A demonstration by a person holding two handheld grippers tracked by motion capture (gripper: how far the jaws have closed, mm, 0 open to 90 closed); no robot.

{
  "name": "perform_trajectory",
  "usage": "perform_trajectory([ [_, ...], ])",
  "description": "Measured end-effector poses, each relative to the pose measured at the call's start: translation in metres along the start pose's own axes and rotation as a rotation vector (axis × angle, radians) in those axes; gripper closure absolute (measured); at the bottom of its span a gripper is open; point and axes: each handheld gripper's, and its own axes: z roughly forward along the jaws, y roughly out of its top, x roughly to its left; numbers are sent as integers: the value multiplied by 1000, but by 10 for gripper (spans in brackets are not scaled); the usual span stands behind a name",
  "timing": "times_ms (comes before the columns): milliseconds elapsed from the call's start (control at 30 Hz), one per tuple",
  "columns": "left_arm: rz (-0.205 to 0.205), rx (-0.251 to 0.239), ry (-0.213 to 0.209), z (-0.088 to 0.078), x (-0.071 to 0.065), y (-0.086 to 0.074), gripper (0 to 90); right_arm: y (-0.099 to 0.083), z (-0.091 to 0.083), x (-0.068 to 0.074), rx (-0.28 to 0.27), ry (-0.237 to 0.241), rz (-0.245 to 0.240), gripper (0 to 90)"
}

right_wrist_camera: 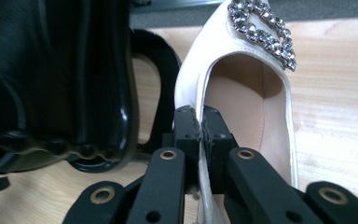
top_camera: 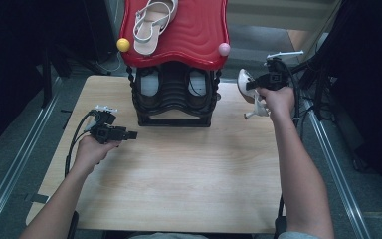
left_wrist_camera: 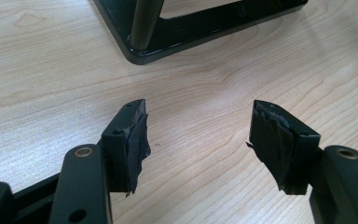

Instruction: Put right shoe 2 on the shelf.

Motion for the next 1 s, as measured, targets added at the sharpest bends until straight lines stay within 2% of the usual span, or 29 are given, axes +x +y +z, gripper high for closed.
perform_trajectory([
  [300, -3, -2, 1, 1, -1, 0, 373, 17, -32, 17, -32, 10, -14, 891],
  [600, 1, 3, 0, 2, -2, 0, 373, 32, -54, 35, -51, 34, -27, 890],
  [833, 1, 8, -5, 3, -2, 0, 373, 51, -78, 60, -92, 27, -73, 890],
  [1000, 3, 12, -7, 2, -2, 0, 373, 61, -90, 74, -113, 39, -85, 890],
])
